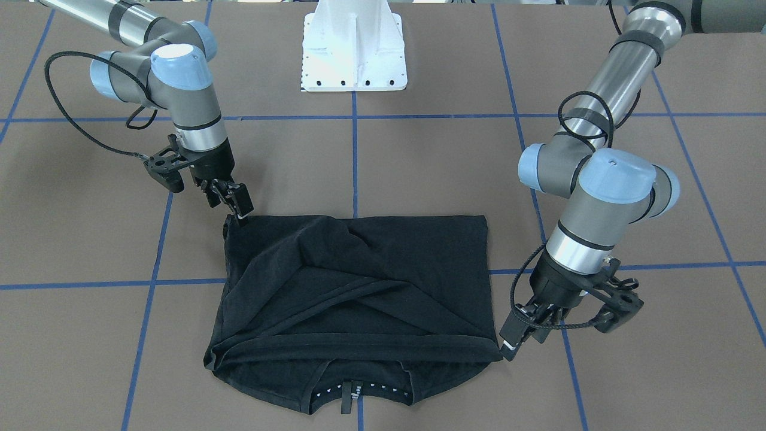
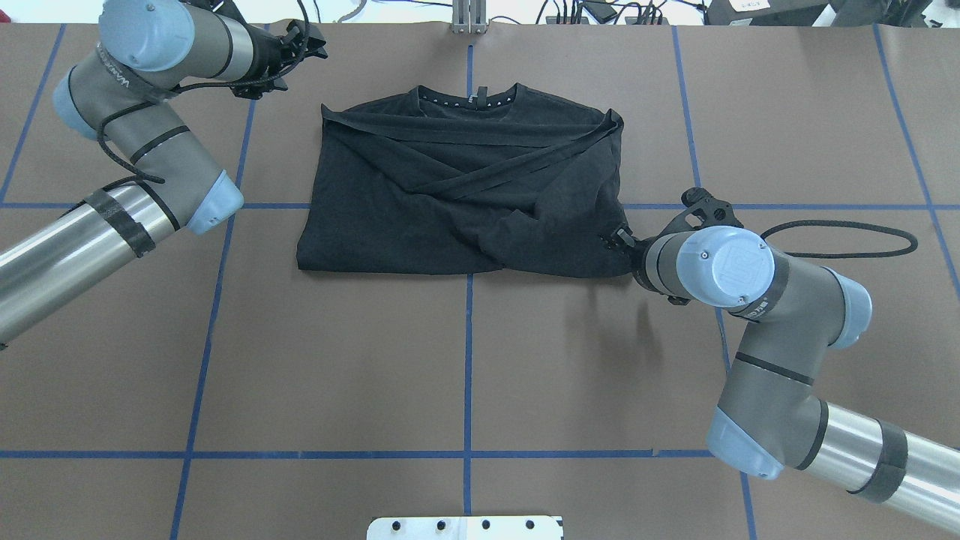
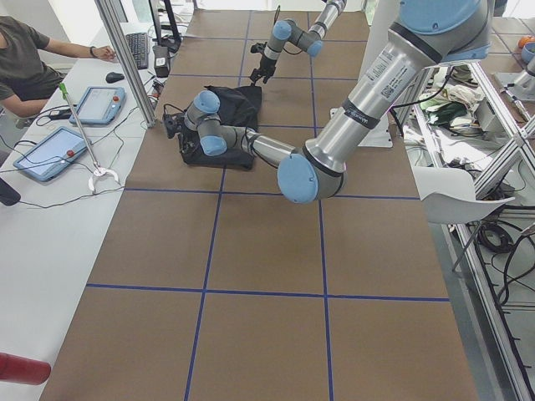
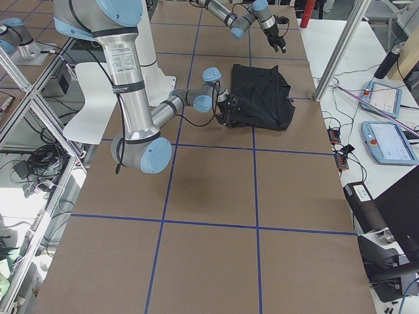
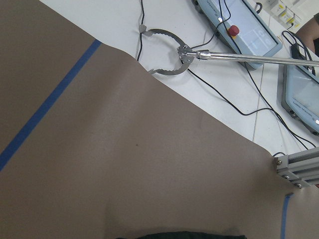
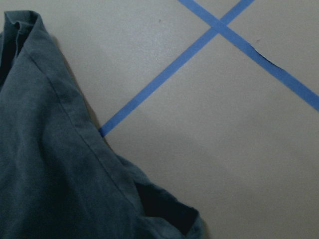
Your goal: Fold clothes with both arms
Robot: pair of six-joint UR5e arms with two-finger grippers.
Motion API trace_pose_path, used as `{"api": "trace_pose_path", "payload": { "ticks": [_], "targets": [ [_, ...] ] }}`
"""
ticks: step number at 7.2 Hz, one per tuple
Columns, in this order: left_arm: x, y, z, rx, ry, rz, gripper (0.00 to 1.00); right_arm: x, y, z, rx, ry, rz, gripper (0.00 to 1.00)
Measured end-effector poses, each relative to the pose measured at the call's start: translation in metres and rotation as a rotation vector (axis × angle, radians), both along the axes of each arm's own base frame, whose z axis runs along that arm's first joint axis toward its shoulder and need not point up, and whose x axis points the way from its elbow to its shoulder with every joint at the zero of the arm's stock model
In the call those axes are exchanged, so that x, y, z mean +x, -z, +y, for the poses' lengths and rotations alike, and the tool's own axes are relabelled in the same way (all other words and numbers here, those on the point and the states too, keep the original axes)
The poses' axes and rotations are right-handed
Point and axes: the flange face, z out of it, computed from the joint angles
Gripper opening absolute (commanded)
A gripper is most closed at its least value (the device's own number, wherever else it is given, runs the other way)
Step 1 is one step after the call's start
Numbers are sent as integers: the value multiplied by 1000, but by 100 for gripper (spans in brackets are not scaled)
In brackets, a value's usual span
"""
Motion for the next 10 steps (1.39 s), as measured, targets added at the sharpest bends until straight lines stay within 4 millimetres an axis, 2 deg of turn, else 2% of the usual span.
{"api": "trace_pose_path", "payload": {
  "ticks": [1, 2, 3, 7, 10],
  "targets": [
    [0, 0, 0, 1, 1, -1, 91, -3, -3, 3, -3, 7, 5, 61],
    [-1, -1, 1, 1, 1, -1, 91, -6, -3, 4, -4, 11, 5, 11],
    [-2, -4, 2, 0, 1, -3, 91, -8, -1, 4, -3, 12, 4, 0],
    [-5, -14, 7, -5, 2, -11, 91, -5, 6, 0, 4, 26, -7, 0],
    [-8, -11, 11, 4, 0, -3, 90, 18, 19, -5, 3, 38, -36, 0]
  ]
}}
